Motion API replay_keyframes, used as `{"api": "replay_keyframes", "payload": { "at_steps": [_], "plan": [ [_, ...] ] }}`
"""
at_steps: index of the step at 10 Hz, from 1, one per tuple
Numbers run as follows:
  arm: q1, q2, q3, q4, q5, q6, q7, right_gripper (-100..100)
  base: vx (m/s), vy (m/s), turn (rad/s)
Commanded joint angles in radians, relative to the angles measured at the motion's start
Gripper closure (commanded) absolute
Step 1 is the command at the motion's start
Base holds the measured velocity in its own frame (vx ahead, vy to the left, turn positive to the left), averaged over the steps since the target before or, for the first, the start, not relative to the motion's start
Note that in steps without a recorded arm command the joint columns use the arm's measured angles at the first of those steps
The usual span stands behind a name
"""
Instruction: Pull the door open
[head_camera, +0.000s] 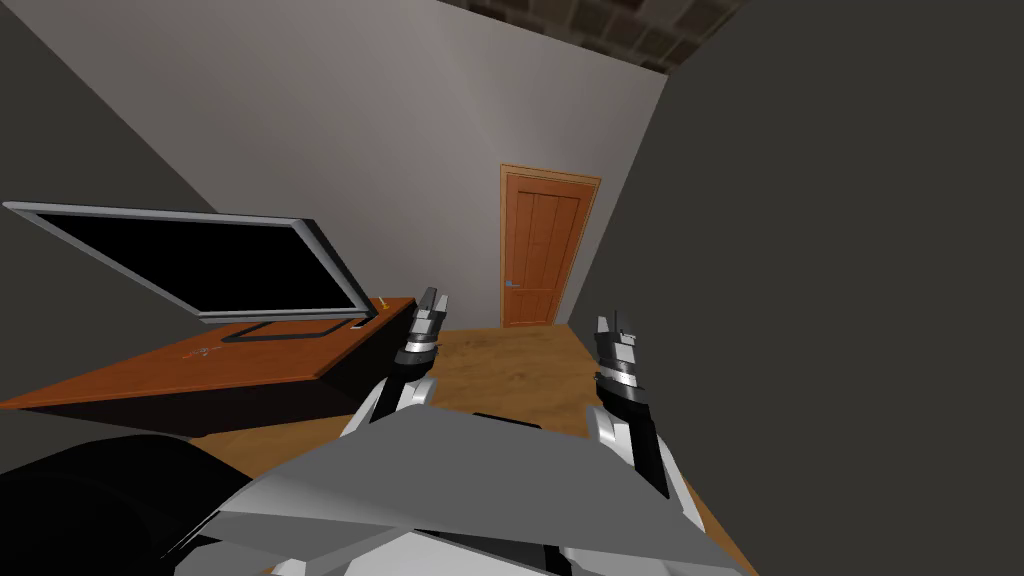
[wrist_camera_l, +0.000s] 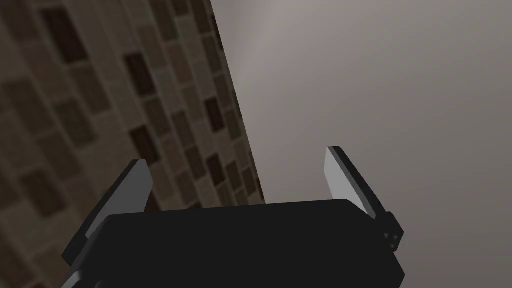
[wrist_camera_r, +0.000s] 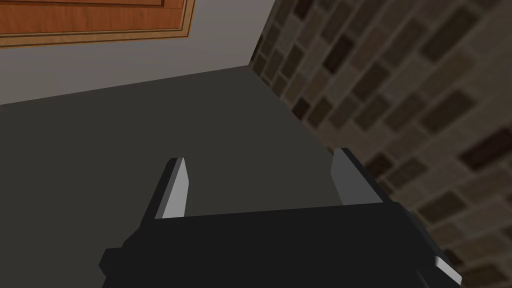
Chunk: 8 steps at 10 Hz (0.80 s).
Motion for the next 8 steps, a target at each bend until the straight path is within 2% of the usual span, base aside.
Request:
{"api": "replay_keyframes", "payload": {
  "at_steps": [1, 3, 8],
  "plan": [
    [-0.007, -0.013, 0.006, 0.033, -0.011, -0.010, -0.003, -100, 0.072, -0.018, 0.058],
    [-0.014, -0.024, 0.011, 0.062, -0.020, -0.019, -0.006, -100, 0.134, 0.064, 0.043],
    [-0.042, -0.067, 0.035, 0.191, -0.062, -0.058, -0.020, -100, 0.175, 0.052, 0.064]
  ]
}}
